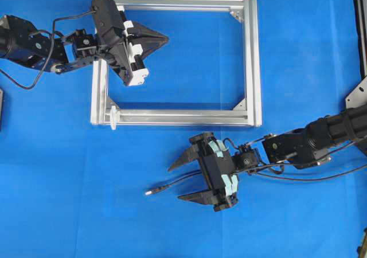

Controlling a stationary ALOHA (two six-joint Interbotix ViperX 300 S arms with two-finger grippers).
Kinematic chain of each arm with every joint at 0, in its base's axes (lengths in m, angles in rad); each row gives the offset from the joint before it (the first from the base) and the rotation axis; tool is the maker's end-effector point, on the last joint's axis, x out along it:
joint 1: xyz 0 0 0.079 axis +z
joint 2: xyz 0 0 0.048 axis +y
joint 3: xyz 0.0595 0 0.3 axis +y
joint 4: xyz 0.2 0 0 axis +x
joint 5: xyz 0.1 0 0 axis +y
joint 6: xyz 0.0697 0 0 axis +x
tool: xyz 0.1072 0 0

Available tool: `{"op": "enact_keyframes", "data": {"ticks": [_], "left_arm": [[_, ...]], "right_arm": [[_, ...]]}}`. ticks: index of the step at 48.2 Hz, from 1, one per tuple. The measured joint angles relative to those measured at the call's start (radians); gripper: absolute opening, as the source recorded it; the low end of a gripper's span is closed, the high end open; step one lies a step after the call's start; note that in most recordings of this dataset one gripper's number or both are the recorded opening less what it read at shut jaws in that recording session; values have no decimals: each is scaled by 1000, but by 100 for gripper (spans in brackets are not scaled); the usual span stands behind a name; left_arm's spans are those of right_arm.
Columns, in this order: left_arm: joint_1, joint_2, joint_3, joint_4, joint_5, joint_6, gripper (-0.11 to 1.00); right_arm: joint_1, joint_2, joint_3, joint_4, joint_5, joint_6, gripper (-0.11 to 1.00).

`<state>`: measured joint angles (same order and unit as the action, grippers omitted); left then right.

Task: Insert the wire through the string loop located on the left side.
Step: 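Close the right gripper on the black USB plug, then lift the plug with the right gripper toward the white zip-tie loop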

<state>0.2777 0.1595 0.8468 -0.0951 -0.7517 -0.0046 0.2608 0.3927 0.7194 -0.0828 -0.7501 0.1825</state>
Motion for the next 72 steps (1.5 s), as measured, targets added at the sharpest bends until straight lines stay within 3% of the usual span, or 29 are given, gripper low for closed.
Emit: {"op": "enact_keyframes", "data": {"ticks": [3, 11, 16, 43, 59, 72], "left_arm": [[0, 2, 0, 0, 0, 0, 0], [0, 2, 0, 0, 0, 0, 0], [0, 2, 0, 0, 0, 0, 0], [0, 2, 0, 0, 0, 0, 0], [0, 2, 0, 0, 2, 0, 0], [0, 0, 0, 0, 2, 0, 0]], "right_arm": [[0, 0, 0, -2, 0, 0, 59], [-2, 0, 0, -2, 0, 0, 14], [-5, 0, 0, 0, 0, 0, 0], [-9, -38, 5, -2, 8, 0, 0], [-9, -187, 15, -3, 144, -17, 0], [-9, -201, 15, -5, 172, -17, 0]]}}
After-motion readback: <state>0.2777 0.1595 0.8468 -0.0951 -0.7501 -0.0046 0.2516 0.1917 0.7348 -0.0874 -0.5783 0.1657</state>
